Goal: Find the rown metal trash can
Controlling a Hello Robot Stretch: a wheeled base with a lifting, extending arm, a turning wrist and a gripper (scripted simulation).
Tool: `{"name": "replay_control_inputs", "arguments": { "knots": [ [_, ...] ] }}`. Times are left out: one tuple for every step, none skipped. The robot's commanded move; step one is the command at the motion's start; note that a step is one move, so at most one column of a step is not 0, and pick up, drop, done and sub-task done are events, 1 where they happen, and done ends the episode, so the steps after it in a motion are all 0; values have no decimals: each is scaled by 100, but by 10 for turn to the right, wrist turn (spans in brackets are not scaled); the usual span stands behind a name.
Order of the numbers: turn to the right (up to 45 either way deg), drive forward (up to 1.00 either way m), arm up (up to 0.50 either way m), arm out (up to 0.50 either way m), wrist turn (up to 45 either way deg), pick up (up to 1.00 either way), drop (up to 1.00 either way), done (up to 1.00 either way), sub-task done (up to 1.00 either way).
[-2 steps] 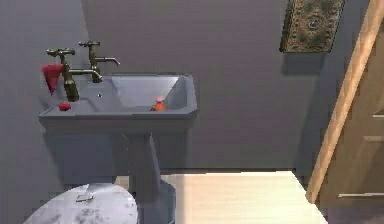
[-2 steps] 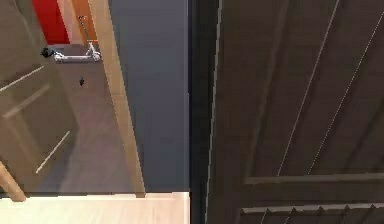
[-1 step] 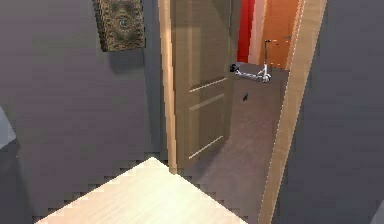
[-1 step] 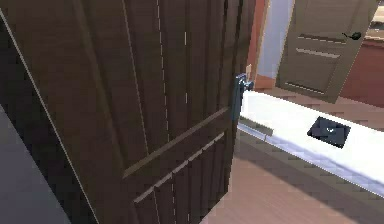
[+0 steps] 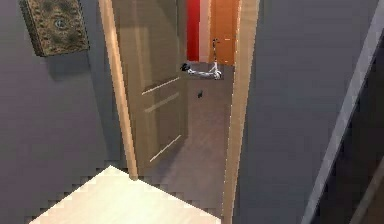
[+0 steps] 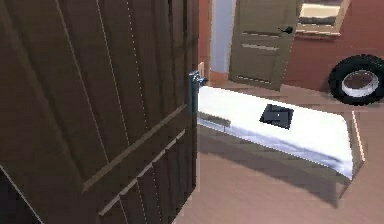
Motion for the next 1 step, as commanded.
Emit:
{"name": "replay_control_inputs", "arguments": {
  "knots": [
    [0,25,0,0,0,0,0,0,0]
  ]
}}
